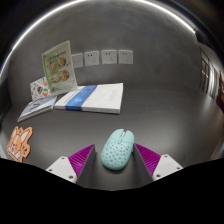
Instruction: Arrange mouse
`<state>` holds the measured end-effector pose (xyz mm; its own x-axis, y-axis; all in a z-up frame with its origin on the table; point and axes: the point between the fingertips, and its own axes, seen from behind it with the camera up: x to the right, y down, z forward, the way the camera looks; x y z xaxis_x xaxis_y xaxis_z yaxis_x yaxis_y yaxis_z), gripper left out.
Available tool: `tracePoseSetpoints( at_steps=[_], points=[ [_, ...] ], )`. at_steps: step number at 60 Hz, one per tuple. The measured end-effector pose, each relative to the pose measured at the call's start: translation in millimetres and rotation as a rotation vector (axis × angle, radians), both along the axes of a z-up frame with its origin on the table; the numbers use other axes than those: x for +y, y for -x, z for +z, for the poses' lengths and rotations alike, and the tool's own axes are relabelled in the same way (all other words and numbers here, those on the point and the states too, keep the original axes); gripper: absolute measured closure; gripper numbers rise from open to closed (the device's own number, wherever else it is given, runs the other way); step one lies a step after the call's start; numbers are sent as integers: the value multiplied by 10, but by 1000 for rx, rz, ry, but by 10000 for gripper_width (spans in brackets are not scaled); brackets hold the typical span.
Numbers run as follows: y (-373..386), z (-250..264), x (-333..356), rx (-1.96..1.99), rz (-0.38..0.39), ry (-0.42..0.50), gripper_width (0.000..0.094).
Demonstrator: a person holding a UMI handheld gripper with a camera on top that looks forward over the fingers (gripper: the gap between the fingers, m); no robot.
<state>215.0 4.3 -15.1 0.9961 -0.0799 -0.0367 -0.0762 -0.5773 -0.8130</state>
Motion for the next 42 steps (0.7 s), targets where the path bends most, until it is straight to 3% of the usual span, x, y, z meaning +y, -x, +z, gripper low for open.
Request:
tracePoseSetpoints(
  at_steps=[10, 12, 14, 27, 35, 42],
  points=[
    [23, -12, 206, -6, 11, 27, 187],
    [31, -10, 224, -6, 13, 18, 261],
    [29, -9, 233, -4, 7, 6, 401],
    [-12, 57, 201, 28, -97, -1, 494],
    [160, 1096, 103, -64, -140, -198, 506],
    [1043, 2102, 25, -67, -115, -379, 508]
  ],
)
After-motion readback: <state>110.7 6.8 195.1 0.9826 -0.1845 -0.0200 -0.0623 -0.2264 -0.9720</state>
